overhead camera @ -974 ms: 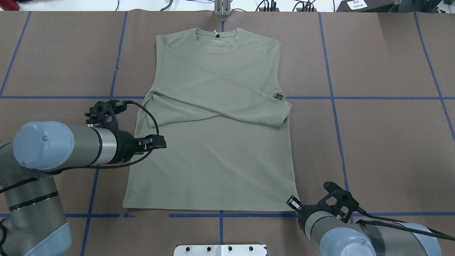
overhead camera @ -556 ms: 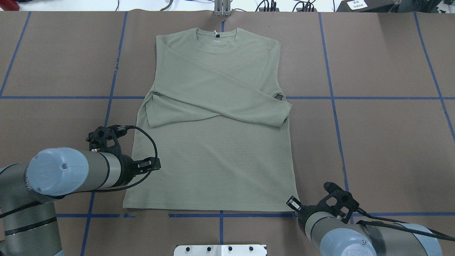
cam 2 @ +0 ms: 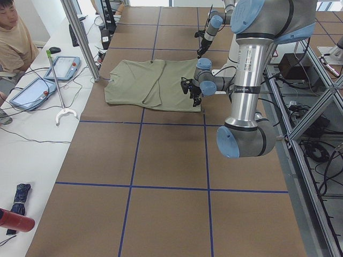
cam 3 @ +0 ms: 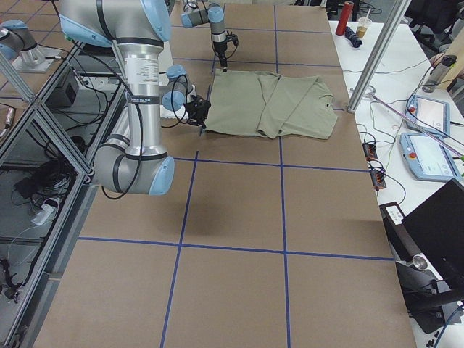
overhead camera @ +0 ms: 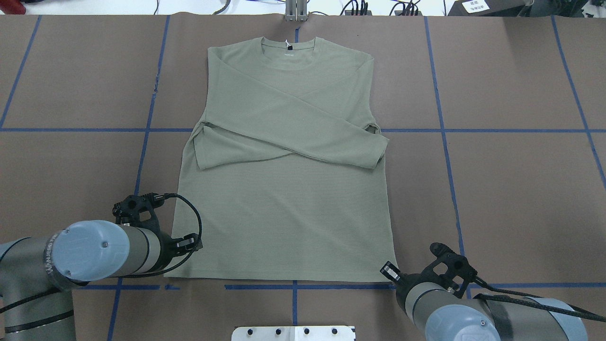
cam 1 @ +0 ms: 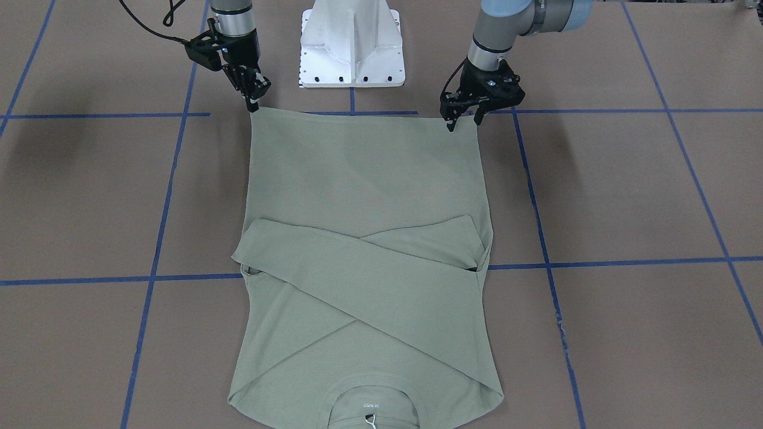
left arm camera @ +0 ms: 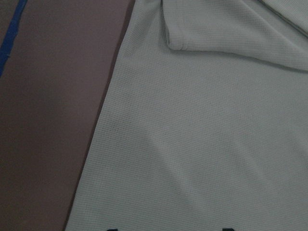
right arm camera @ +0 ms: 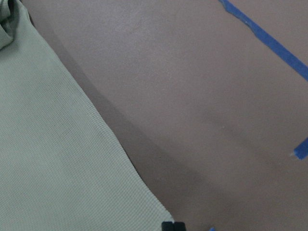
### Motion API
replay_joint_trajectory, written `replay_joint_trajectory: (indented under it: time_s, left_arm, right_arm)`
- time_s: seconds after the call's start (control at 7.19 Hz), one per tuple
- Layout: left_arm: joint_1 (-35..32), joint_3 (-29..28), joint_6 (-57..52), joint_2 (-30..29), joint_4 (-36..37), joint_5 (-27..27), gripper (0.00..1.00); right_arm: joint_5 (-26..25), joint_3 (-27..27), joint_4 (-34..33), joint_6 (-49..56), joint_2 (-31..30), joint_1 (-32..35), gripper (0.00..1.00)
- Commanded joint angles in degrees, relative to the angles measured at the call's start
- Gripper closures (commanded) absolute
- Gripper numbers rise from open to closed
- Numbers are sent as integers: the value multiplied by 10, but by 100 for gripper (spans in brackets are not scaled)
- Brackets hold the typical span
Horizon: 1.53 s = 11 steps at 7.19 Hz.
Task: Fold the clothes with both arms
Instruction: 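Position both grippers at the two hem corners nearest the robot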
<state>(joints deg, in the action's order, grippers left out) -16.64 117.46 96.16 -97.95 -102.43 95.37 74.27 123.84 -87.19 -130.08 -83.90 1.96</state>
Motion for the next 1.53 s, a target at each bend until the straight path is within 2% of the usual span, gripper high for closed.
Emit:
replay_joint_trajectory:
  time_s: [0.0,0.7,0.83,1.11,1.25,1.39]
  left_arm:
    - [7,-19,5,2,0,3,28]
    - [10,-11,4,23,1,46,34]
    - [13,-9,5,23,1,46,49]
    - [13,-8,6,22,1,46,91]
    - [13,-8,6,22,1,46,100]
    - [13,-3,6,23,1,46,100]
  right_arm:
    - [0,0,0,0,1,0,100]
    - [-1,-2,-1,0,0,-1,100]
    - [-1,-3,-1,0,0,-2,100]
    - [-1,-3,-1,0,0,-2,100]
    - [-1,-3,-1,0,0,-1,100]
    - [-1,-3,-1,0,1,-1,100]
